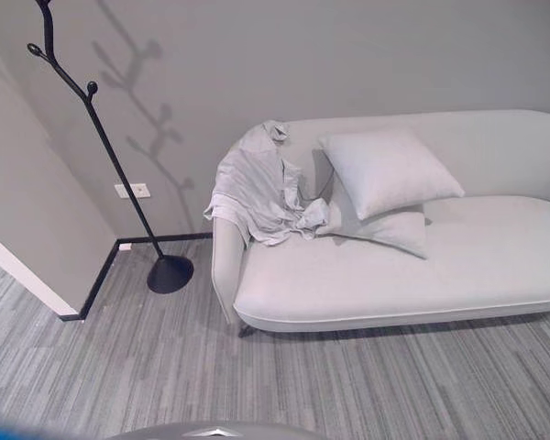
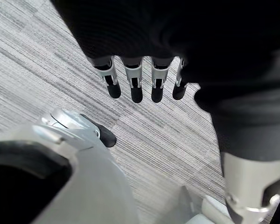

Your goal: Hang the clothes on the sofa on the clothes rack.

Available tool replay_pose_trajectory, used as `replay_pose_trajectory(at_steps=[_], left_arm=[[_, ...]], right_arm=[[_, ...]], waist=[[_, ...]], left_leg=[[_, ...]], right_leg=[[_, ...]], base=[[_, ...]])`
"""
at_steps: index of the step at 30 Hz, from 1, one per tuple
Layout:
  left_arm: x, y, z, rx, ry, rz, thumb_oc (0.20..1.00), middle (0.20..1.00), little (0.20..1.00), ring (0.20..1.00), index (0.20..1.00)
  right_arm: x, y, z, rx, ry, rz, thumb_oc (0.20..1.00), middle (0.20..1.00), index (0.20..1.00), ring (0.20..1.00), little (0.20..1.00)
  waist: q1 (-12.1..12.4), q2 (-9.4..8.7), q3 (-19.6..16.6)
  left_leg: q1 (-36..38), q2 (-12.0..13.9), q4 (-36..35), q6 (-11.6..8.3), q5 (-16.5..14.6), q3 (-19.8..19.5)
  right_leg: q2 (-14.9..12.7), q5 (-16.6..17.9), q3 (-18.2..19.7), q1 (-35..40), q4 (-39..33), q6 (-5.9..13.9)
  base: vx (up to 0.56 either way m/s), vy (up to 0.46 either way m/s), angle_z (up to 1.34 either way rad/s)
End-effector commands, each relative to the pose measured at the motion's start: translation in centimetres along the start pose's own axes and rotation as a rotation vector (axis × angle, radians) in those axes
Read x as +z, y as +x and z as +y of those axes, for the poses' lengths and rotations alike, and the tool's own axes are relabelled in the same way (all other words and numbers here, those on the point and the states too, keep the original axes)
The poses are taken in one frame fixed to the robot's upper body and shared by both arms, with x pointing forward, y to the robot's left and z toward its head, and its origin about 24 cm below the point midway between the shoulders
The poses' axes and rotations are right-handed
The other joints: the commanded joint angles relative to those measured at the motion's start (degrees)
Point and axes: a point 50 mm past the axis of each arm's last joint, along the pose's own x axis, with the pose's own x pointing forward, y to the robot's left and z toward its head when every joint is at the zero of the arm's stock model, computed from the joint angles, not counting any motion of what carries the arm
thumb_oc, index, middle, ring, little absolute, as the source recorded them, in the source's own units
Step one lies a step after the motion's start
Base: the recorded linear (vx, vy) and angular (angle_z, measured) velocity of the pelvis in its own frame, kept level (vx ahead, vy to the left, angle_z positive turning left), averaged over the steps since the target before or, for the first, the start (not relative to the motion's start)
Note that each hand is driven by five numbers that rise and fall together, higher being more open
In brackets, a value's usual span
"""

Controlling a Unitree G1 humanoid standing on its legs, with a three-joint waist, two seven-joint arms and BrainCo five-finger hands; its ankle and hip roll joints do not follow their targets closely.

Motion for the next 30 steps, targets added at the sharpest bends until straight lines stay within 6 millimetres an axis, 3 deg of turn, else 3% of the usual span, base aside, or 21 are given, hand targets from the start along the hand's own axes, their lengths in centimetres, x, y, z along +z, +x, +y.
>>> replay_pose_trajectory(at_steps=[1, 10, 13, 14, 17, 19, 22, 23, 24, 25, 26, 27, 28, 29, 30], left_arm=[[1.2, 0.2, -0.9, -0.018, -0.010, -0.041, 1.000, 1.000, 1.000, 1.000, 1.000], [1.6, 0.2, -1.3, -0.027, -0.002, -0.054, 1.000, 1.000, 1.000, 1.000, 1.000], [3.0, 0.3, -2.3, -0.054, -0.004, -0.102, 1.000, 1.000, 1.000, 1.000, 1.000], [3.6, 0.3, -3.0, -0.063, -0.024, -0.131, 1.000, 1.000, 1.000, 1.000, 1.000], [3.9, 0.3, -3.3, -0.071, -0.050, -0.148, 1.000, 1.000, 1.000, 1.000, 1.000], [3.8, 0.3, -3.4, -0.075, -0.065, -0.153, 1.000, 1.000, 1.000, 1.000, 1.000], [3.8, 0.3, -3.4, -0.075, -0.065, -0.153, 1.000, 1.000, 1.000, 1.000, 1.000], [3.8, 0.3, -3.4, -0.071, -0.085, -0.155, 1.000, 1.000, 1.000, 1.000, 1.000], [4.1, 0.3, -3.4, -0.053, -0.172, -0.173, 1.000, 1.000, 1.000, 1.000, 1.000], [3.8, 0.3, -3.2, -0.048, -0.195, -0.162, 1.000, 1.000, 1.000, 1.000, 1.000], [3.7, 0.3, -3.1, -0.042, -0.202, -0.160, 1.000, 1.000, 1.000, 1.000, 1.000], [3.5, 0.3, -2.6, -0.027, -0.231, -0.145, 1.000, 1.000, 1.000, 1.000, 1.000], [3.5, 0.3, -2.6, -0.026, -0.231, -0.145, 1.000, 1.000, 1.000, 1.000, 1.000], [4.4, 0.3, -2.5, -0.026, -0.187, -0.171, 1.000, 1.000, 1.000, 1.000, 1.000], [5.0, 0.2, -2.6, -0.030, -0.132, -0.190, 1.000, 1.000, 1.000, 1.000, 1.000]], right_arm=[[0.0, 0.0, 1.6, 0.029, -0.044, 0.005, 1.000, 1.000, 1.000, 1.000, 1.000], [0.2, 0.0, 1.6, 0.032, -0.051, -0.001, 1.000, 1.000, 1.000, 1.000, 1.000], [1.7, -0.1, 1.9, 0.035, -0.050, -0.044, 1.000, 1.000, 1.000, 1.000, 1.000], [2.6, -0.2, 1.9, 0.030, -0.054, -0.067, 1.000, 1.000, 1.000, 1.000, 1.000], [3.2, -0.2, 1.8, 0.025, -0.066, -0.077, 1.000, 1.000, 1.000, 1.000, 1.000], [3.5, -0.3, 2.0, 0.029, -0.082, -0.087, 1.000, 1.000, 1.000, 1.000, 1.000], [3.5, -0.3, 2.0, 0.029, -0.082, -0.087, 1.000, 1.000, 1.000, 1.000, 1.000], [3.8, -0.3, 2.2, 0.032, -0.090, -0.101, 1.000, 1.000, 1.000, 1.000, 1.000], [4.2, -0.3, 2.3, 0.028, -0.070, -0.122, 1.000, 1.000, 1.000, 1.000, 1.000], [3.9, -0.3, 2.1, 0.025, -0.069, -0.115, 1.000, 1.000, 1.000, 1.000, 1.000], [3.7, -0.3, 1.9, 0.025, -0.074, -0.107, 1.000, 1.000, 1.000, 1.000, 1.000], [3.2, -0.2, 1.9, 0.021, -0.034, -0.089, 1.000, 1.000, 1.000, 1.000, 1.000], [3.2, -0.2, 1.9, 0.021, -0.034, -0.089, 1.000, 1.000, 1.000, 1.000, 1.000], [2.4, -0.1, 2.4, 0.044, -0.016, -0.065, 1.000, 1.000, 1.000, 1.000, 1.000], [2.2, -0.1, 2.8, 0.056, -0.018, -0.060, 1.000, 1.000, 1.000, 1.000, 1.000]], waist=[[-1.02, -2.48, -0.40], [-1.16, -2.39, 0.44], [-0.97, -3.56, 3.81], [-0.79, -3.29, 4.72], [-0.41, -3.75, 4.67], [0.08, -4.09, 4.33], [0.08, -4.09, 4.33], [0.42, -4.07, 4.43], [0.69, -3.19, 4.74], [0.67, -2.56, 3.87], [0.90, -2.08, 3.54], [1.11, -2.29, 2.36], [1.12, -2.31, 2.38], [0.77, -3.19, 1.43], [0.82, -3.56, 1.10]], left_leg=[[3.50, -0.01, -3.09, -1.52, -2.25, -0.22], [3.38, -0.10, -2.73, -1.32, -1.67, -0.40], [-6.21, -1.89, 11.95, -2.73, -3.22, -0.60], [-10.42, -1.41, 15.88, -4.18, -1.26, -2.12], [-11.59, 1.11, 11.25, -4.19, -1.00, -2.13], [-12.98, 4.56, 5.47, -4.49, 2.92, -3.55], [-12.98, 4.56, 5.46, -4.49, 2.92, -3.54], [-14.78, 6.21, 1.65, -4.93, 4.30, -4.81], [-19.70, 9.44, -3.09, -7.71, 7.52, -6.43], [-18.69, 9.96, -3.09, -8.01, 7.06, -6.22], [-17.80, 10.24, -3.09, -8.23, 8.39, -5.85], [-16.40, 8.81, -3.04, -7.90, 10.15, -5.42], [-16.37, 8.79, -3.04, -7.89, 10.15, -5.41], [-15.10, 6.87, -2.28, -6.81, 9.13, -3.89], [-14.36, 5.93, -1.95, -6.12, 8.37, -3.05]], right_leg=[[-3.42, 10.18, -0.17, 8.93, -17.03, 6.67], [-3.45, 9.85, 0.20, 9.12, -17.03, 6.47], [-4.62, 10.44, 0.32, 8.12, -17.03, 5.47], [-4.56, 10.16, 0.18, 7.51, -17.03, 5.06], [-5.20, 9.54, 0.11, 7.44, -17.03, 5.61], [-5.89, 8.84, 0.03, 7.06, -17.03, 6.05], [-5.89, 8.84, 0.03, 7.06, -17.03, 6.05], [-6.14, 7.92, 0.62, 7.16, -17.03, 6.27], [-7.54, 5.08, 2.02, 9.89, -17.03, 7.07], [-7.86, 4.76, 2.46, 10.79, -17.03, 7.48], [-8.33, 4.52, 2.46, 11.62, -17.03, 7.85], [-11.31, 5.21, 3.16, 12.90, -17.03, 9.29], [-11.33, 5.20, 3.17, 12.92, -17.03, 9.30], [-14.31, 7.16, 4.09, 13.11, -17.03, 10.21], [-15.51, 8.25, 4.27, 12.77, -16.44, 10.63]], base=[[0.00, 0.000, 0.00], [-0.01, 0.001, 0.00], [-0.17, 0.033, 0.06], [-0.07, 0.110, 0.19], [0.07, 0.089, 0.17], [0.16, 0.113, 0.20], [0.04, 0.041, 0.05], [0.40, 0.385, -0.05], [0.54, 0.509, -0.04], [0.58, 0.528, -0.06], [0.53, 0.474, -0.15], [0.39, 0.351, -0.38], [0.55, 0.500, -0.54], [0.37, 0.343, -0.62], [0.44, 0.433, -0.51]])
